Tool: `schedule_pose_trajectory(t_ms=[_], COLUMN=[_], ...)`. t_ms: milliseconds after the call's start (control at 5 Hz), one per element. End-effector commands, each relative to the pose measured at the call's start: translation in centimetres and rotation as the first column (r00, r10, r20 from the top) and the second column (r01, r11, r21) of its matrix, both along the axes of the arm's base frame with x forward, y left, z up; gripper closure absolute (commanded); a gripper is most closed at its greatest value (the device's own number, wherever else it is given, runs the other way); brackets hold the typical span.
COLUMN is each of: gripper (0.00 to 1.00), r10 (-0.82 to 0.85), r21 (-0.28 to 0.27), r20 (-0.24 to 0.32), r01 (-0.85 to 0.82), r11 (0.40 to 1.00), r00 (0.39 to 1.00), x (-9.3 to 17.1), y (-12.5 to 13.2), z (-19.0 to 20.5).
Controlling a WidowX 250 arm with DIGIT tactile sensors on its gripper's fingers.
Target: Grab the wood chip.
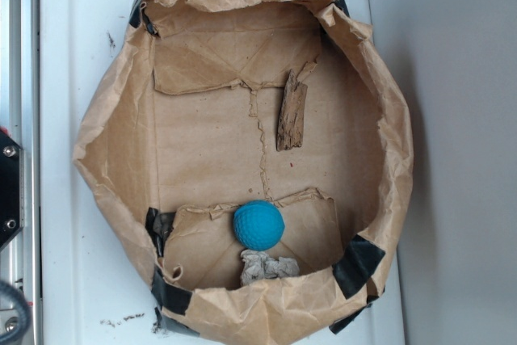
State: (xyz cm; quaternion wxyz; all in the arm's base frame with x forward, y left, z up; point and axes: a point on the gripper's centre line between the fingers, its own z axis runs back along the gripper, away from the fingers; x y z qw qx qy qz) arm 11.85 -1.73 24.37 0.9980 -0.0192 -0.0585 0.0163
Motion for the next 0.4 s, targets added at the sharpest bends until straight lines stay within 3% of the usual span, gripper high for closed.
schedule_pose_trajectory(t_ms=[0,200], gripper=[0.0,0.0], r10=[0.0,0.136], r21=[0.0,-0.006], r20=[0.0,0.088], r01=[0.0,-0.136], r11=[1.0,0.991], r00=[1.0,0.987], x=[0.0,5.0], y=[0.0,5.0], z=[0.0,5.0])
